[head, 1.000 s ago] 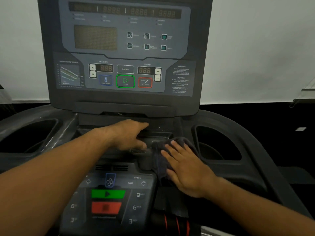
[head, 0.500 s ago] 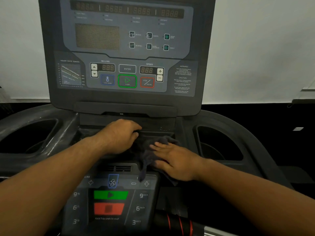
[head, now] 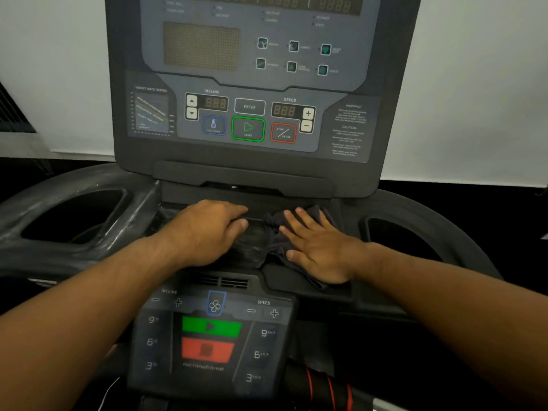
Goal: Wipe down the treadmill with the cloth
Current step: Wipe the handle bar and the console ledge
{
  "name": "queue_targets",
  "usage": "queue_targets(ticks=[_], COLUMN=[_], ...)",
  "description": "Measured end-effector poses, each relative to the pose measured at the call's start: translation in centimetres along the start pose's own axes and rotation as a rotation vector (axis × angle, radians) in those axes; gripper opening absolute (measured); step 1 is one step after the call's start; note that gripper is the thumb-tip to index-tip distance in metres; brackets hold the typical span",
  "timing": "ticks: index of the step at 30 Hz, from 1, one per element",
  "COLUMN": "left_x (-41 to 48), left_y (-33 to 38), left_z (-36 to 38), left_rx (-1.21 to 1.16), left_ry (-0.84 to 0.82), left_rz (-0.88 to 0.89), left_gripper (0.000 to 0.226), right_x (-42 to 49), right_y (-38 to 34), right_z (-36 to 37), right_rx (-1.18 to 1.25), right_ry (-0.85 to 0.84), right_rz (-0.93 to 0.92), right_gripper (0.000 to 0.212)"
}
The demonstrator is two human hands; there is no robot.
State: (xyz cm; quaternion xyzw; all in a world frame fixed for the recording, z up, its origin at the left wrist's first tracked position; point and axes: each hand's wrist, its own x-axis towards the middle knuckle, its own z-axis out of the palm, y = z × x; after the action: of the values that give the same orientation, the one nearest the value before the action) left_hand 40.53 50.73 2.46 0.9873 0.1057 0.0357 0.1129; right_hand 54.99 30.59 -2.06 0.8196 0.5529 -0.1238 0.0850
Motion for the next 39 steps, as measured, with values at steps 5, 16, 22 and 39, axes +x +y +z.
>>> queue_targets(ticks=[5, 16, 22, 39], left_x=[0.6, -1.7, -1.0, 0.4], left_y=[1.4, -0.3, -0.5, 0.2], left_z=[0.5, -0.2, -0.4, -0.8], left_rx=[-0.008, -0.033, -0.015, -0.039], left_ry=[-0.026, 0.002, 0.040, 0.031], left_rz=[0.006, -0.025, -0.017, -0.052], left_gripper=[0.045, 0.045, 0.042, 0.040], right_x=[-2.0, -4.0, 3.3, -6.5], right_y=[0.0, -0.9, -4.2, 0.8], right_z=[0.6, 0.6, -0.5, 0.6], right_rx=[0.072, 0.104, 0.159, 0.107], right_ry=[0.042, 0.043, 0.014, 0.014], right_rz=[0.033, -0.038, -0.179, 0.066], right_gripper=[0.065, 0.085, 0.056, 0.057])
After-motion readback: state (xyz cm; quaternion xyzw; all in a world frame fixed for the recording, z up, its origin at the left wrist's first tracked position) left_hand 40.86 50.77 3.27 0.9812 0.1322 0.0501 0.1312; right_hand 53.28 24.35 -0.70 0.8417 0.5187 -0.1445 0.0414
